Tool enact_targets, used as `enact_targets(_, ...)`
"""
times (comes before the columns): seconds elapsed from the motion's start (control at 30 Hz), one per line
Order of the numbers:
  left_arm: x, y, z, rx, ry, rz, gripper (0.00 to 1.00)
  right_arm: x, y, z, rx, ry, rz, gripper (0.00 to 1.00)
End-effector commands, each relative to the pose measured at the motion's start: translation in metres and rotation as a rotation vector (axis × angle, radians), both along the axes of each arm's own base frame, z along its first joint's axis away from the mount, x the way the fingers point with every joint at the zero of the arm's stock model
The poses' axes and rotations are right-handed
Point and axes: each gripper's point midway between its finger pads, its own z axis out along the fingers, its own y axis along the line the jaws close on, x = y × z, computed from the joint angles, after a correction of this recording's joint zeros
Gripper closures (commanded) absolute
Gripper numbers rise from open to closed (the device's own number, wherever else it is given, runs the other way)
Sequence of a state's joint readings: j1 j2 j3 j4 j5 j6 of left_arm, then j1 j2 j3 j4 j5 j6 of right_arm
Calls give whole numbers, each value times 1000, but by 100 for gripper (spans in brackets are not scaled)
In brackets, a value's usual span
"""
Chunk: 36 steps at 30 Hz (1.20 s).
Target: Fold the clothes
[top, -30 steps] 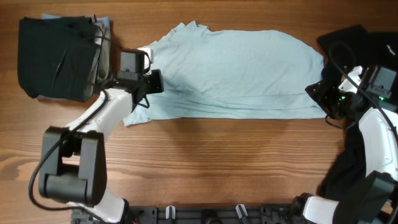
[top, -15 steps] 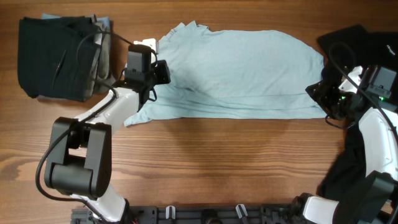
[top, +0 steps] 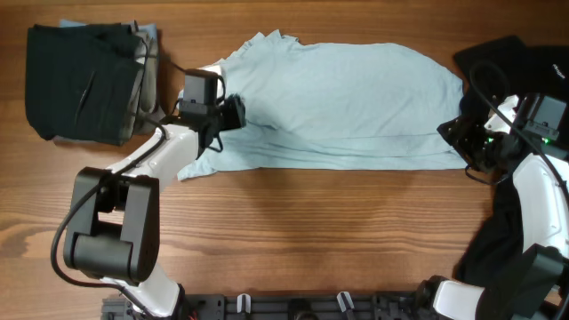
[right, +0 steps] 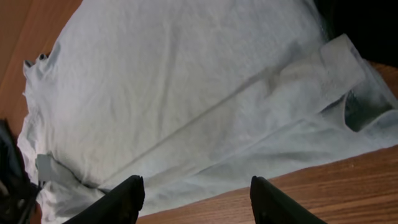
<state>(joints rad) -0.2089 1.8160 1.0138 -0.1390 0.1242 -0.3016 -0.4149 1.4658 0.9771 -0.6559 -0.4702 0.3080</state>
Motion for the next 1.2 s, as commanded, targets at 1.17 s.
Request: enact_targets(1.17, 23, -20, -12, -104, -58, -16, 63, 1, -1, 7, -25, -16, 15, 38)
